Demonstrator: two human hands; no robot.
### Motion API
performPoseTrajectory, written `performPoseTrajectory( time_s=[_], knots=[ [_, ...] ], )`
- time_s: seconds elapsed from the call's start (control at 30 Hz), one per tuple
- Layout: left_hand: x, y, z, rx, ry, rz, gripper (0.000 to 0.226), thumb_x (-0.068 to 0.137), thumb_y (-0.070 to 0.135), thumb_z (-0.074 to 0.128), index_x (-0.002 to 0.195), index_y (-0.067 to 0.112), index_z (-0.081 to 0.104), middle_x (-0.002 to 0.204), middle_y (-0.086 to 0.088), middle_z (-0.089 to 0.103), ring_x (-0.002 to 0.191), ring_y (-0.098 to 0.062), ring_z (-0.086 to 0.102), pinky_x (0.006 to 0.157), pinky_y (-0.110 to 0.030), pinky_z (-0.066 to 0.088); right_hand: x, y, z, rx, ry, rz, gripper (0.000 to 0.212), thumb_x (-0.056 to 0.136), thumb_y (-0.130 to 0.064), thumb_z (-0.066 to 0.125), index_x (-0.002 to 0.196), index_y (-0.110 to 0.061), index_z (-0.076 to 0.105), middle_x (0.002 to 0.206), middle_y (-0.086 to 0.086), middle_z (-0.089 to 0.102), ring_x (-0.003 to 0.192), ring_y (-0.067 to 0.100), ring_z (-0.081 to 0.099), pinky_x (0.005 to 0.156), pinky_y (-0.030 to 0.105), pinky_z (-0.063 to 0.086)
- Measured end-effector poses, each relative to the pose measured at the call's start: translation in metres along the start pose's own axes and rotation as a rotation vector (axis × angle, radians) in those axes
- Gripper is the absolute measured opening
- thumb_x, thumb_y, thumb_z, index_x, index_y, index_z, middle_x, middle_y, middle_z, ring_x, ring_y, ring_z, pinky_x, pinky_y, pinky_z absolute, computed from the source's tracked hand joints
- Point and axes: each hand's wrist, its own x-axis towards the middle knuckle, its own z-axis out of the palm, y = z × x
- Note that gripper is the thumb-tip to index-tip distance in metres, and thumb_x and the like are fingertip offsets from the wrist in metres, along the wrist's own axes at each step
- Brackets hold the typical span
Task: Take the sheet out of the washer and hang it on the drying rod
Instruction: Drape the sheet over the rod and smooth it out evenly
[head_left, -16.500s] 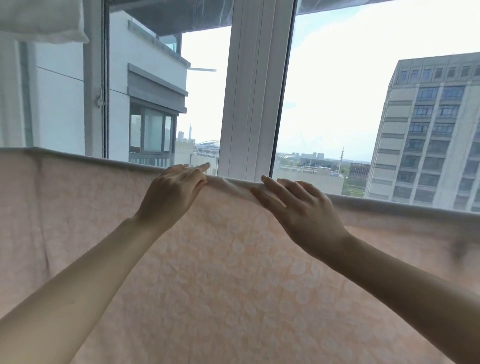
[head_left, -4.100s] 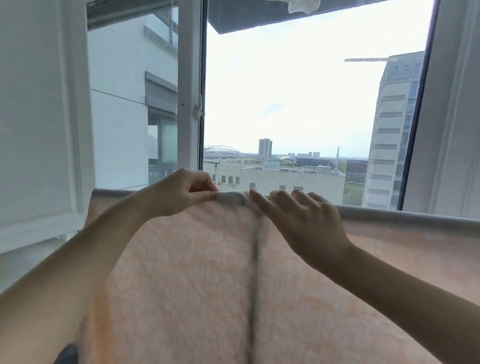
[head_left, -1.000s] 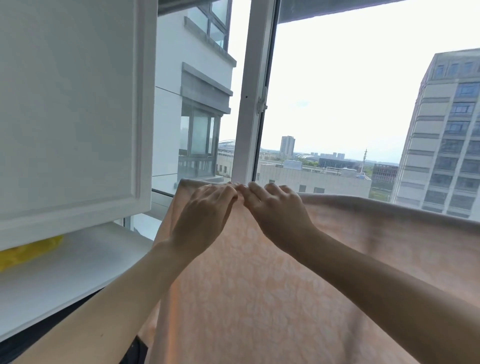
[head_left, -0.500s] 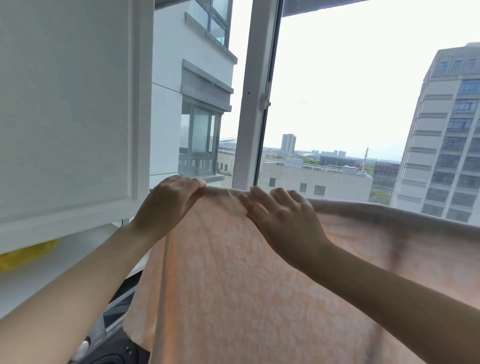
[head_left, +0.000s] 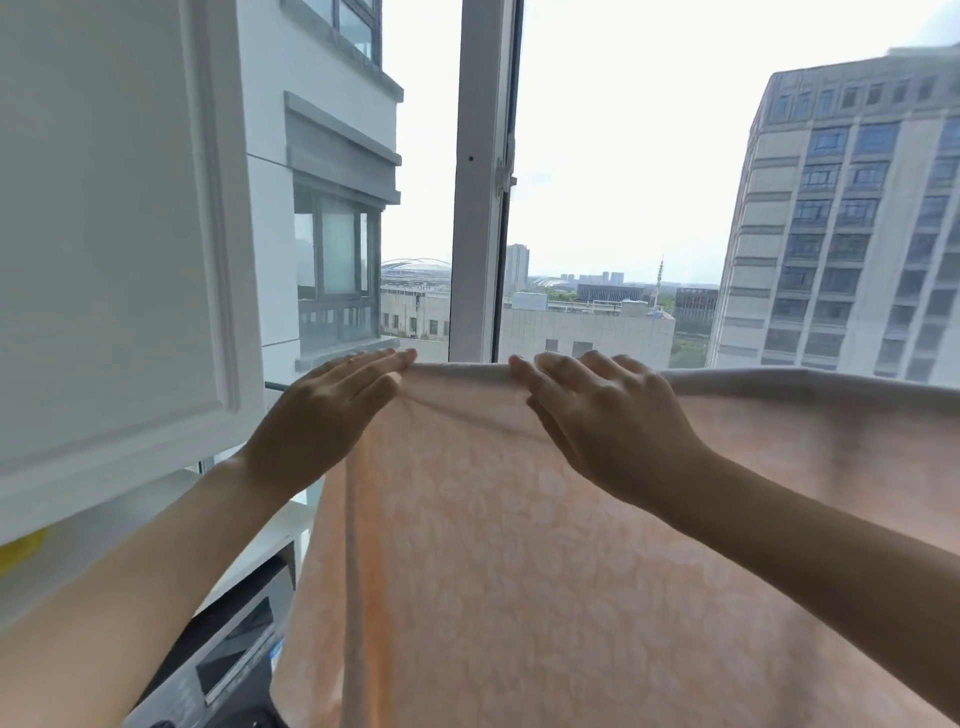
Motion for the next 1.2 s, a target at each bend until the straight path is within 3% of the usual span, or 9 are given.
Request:
performPoseTrajectory(
  time_s=[0.1, 0.2, 0.43, 0.57, 0.7, 0.8, 0.9, 1.07, 1.2],
  knots=[
    [-0.001, -0.003, 0.004, -0.042, 0.022, 0.000, 0.043, 0.073, -0.001, 0.077, 0.112, 0.001, 0.059, 0.126, -0.018, 0.063, 0.113, -0.035, 0.063, 0.093, -0.046, 0.050, 0.006, -0.013, 0.005, -0.045, -0.074, 0.020, 0.056, 0.101, -0.049, 0.030, 0.140, -0.014, 0.048, 0.129, 0.010, 0.061, 0.103, 0.028, 0.064, 0.082, 0.043, 0.054],
    [-0.001, -0.001, 0.008, -0.066, 0.050, -0.015, 0.041, 0.075, -0.001, 0.076, 0.109, 0.005, 0.054, 0.124, -0.019, 0.064, 0.111, -0.034, 0.064, 0.094, -0.043, 0.050, 0.014, -0.026, 0.014, -0.084, -0.128, -0.014, 0.063, 0.098, -0.055, 0.034, 0.144, -0.012, 0.041, 0.137, 0.014, 0.054, 0.112, 0.032, 0.059, 0.090, 0.046, 0.050],
    [0.005, 0.008, 0.012, -0.109, 0.113, -0.121, 0.033, 0.077, 0.010, 0.080, 0.106, 0.006, 0.063, 0.113, -0.012, 0.067, 0.101, -0.029, 0.066, 0.089, -0.042, 0.053, 0.050, -0.064, 0.042, -0.078, 0.030, -0.062, 0.048, 0.094, -0.028, 0.059, 0.138, -0.011, 0.049, 0.127, 0.014, 0.059, 0.096, 0.031, 0.063, 0.079, 0.045, 0.054],
    [0.005, 0.004, 0.012, -0.263, 0.143, -0.171, 0.020, 0.095, 0.023, 0.055, 0.109, 0.009, 0.056, 0.111, -0.008, 0.063, 0.099, -0.023, 0.062, 0.085, -0.041, 0.056, 0.058, -0.075, 0.046, -0.079, 0.110, -0.047, 0.038, 0.094, -0.011, 0.046, 0.131, -0.009, 0.056, 0.121, 0.009, 0.063, 0.086, 0.027, 0.064, 0.072, 0.041, 0.054],
    [0.004, -0.001, 0.014, -0.327, 0.120, -0.153, 0.022, 0.095, 0.023, 0.053, 0.105, 0.006, 0.059, 0.111, -0.007, 0.062, 0.099, -0.020, 0.061, 0.084, -0.036, 0.056, 0.059, -0.069, 0.046, -0.045, 0.166, -0.058, 0.041, 0.093, -0.009, 0.040, 0.127, -0.011, 0.061, 0.116, 0.004, 0.067, 0.082, 0.025, 0.065, 0.068, 0.038, 0.054],
    [0.007, -0.002, 0.017, -0.278, 0.127, -0.135, 0.023, 0.093, 0.023, 0.056, 0.107, 0.005, 0.060, 0.109, -0.008, 0.064, 0.097, -0.021, 0.063, 0.084, -0.036, 0.057, 0.058, -0.068, 0.050, -0.019, 0.183, -0.043, 0.032, 0.095, -0.016, 0.052, 0.125, -0.011, 0.063, 0.118, 0.005, 0.067, 0.085, 0.025, 0.066, 0.069, 0.039, 0.055],
    [0.009, -0.003, 0.019, -0.301, 0.141, -0.148, 0.024, 0.091, 0.024, 0.060, 0.105, 0.005, 0.061, 0.106, -0.007, 0.065, 0.094, -0.020, 0.064, 0.082, -0.031, 0.057, 0.054, -0.070, 0.052, -0.015, 0.178, -0.020, 0.040, 0.095, -0.033, 0.058, 0.127, -0.011, 0.061, 0.122, 0.006, 0.066, 0.093, 0.024, 0.065, 0.076, 0.040, 0.054],
    [0.004, -0.006, 0.024, -0.329, 0.141, -0.100, 0.032, 0.086, 0.021, 0.069, 0.111, 0.007, 0.055, 0.111, -0.007, 0.066, 0.101, -0.019, 0.064, 0.088, -0.026, 0.051, 0.051, -0.066, 0.056, -0.049, 0.158, -0.021, 0.046, 0.092, -0.035, 0.062, 0.130, -0.010, 0.059, 0.125, 0.007, 0.065, 0.098, 0.023, 0.065, 0.082, 0.038, 0.052],
    [0.007, -0.006, 0.026, -0.289, 0.206, -0.129, 0.023, 0.085, 0.014, 0.070, 0.104, 0.001, 0.067, 0.103, -0.010, 0.070, 0.096, -0.022, 0.068, 0.088, -0.026, 0.050, 0.052, -0.067, 0.057, -0.054, 0.131, -0.028, 0.051, 0.089, -0.036, 0.066, 0.131, -0.007, 0.057, 0.126, 0.009, 0.064, 0.100, 0.024, 0.065, 0.083, 0.039, 0.053]
  ],
)
